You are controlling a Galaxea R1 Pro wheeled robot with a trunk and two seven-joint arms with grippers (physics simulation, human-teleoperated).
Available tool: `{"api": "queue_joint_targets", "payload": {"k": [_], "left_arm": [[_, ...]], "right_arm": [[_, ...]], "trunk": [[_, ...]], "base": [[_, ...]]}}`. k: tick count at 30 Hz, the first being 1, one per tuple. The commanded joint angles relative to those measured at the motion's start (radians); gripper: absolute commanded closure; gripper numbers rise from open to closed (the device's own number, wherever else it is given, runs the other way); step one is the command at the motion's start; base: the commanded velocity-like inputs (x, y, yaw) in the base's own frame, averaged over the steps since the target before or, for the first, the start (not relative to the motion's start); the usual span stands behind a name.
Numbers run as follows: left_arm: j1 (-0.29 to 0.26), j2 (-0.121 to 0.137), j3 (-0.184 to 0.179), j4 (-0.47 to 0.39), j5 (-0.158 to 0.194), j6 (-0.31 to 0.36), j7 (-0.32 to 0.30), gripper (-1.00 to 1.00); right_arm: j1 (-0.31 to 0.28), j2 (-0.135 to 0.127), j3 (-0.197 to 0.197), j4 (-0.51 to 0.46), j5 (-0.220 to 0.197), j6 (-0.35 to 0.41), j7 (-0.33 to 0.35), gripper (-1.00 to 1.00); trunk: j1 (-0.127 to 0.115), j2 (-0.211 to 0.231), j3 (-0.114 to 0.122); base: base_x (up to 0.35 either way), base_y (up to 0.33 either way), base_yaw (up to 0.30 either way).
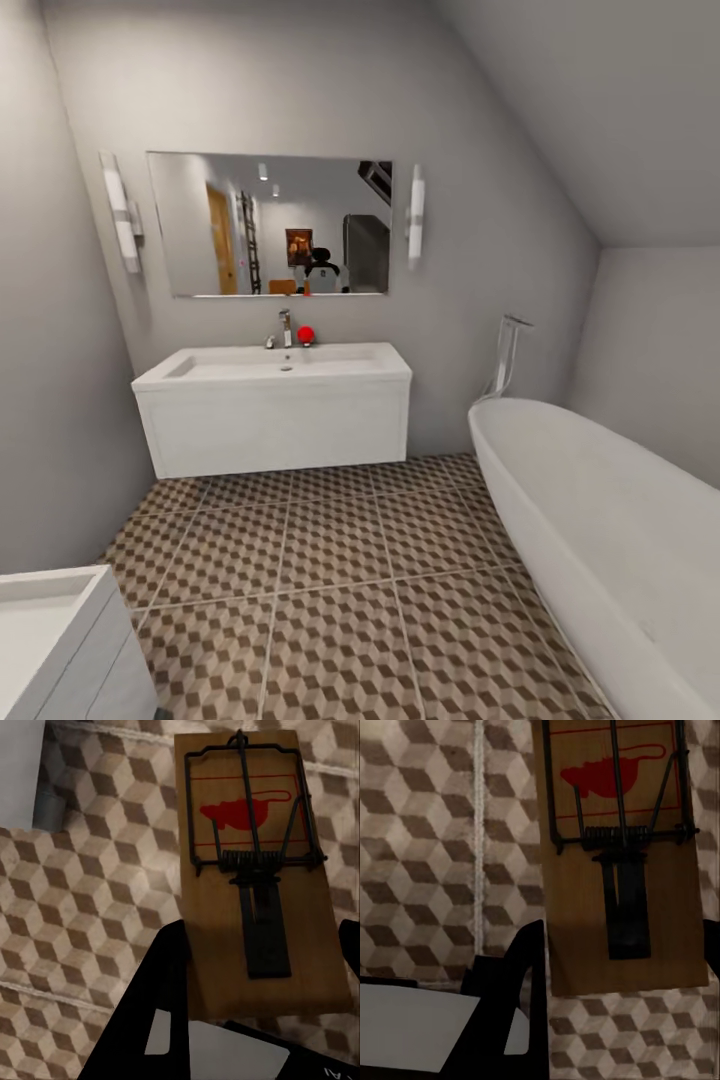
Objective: Take the four mousetraps from the cabinet in the bathroom and place them on the bathroom floor. Make sure all four end up on the same floor surface, and ensure that at least two of them are either under or directly next to the same bathroom sink.
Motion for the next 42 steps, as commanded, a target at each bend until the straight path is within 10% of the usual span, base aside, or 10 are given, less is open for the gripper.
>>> {"api": "queue_joint_targets", "payload": {"k": [1,42], "left_arm": [[0.0,0.0,-0.003,-0.001,0.003,0.005,0.006,1.0],[0.0,-0.001,-0.005,-0.001,0.004,0.005,0.006,1.0]], "right_arm": [[-0.001,0.0,0.008,0.001,-0.006,0.001,0.0,1.0],[-0.001,-0.003,0.008,0.001,-0.006,-0.003,0.0,1.0]], "trunk": [[0.0,0.0,-0.001],[0.0,0.0,-0.001]], "base": [[0.269,-0.194,0.079],[0.269,-0.185,0.164]]}}
